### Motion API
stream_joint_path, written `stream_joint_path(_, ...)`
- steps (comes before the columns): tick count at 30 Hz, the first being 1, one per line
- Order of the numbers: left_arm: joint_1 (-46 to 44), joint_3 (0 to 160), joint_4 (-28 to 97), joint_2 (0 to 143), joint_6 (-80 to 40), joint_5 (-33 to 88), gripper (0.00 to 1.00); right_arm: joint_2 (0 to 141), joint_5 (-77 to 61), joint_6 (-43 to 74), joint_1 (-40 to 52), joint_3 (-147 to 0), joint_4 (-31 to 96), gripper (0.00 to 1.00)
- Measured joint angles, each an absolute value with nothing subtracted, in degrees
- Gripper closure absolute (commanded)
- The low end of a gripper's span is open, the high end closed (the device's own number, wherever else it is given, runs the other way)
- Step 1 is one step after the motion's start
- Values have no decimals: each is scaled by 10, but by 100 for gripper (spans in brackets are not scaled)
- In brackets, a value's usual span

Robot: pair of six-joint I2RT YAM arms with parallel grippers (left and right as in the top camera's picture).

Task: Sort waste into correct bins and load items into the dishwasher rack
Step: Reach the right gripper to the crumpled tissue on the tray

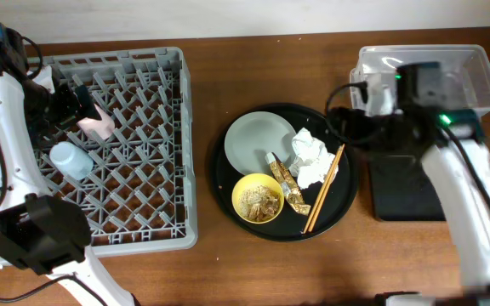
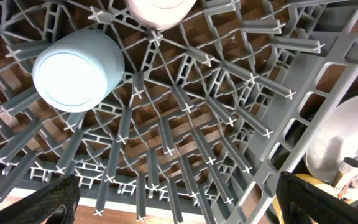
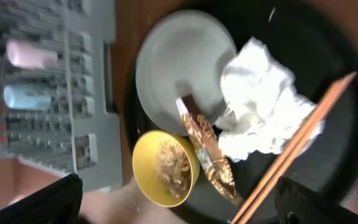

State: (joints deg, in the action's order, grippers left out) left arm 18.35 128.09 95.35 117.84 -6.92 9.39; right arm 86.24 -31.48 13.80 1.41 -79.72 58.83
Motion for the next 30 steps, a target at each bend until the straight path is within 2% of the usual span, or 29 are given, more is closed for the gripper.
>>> stream_joint_path(4,183,1281,953,1178,-69,94,0,990,-322,133,22,-797,588,26)
stream_joint_path(8,183,1281,954,1178,-69,94,0,1025,-230,175,66,-797,590,29)
stream_joint_path(19,183,1281,954,1178,-69,94,0,1035,0,348,200,-781,582,29)
stream_joint_path(30,183,1281,954,1178,-69,94,0,1035,18,375,208,-741,524,32)
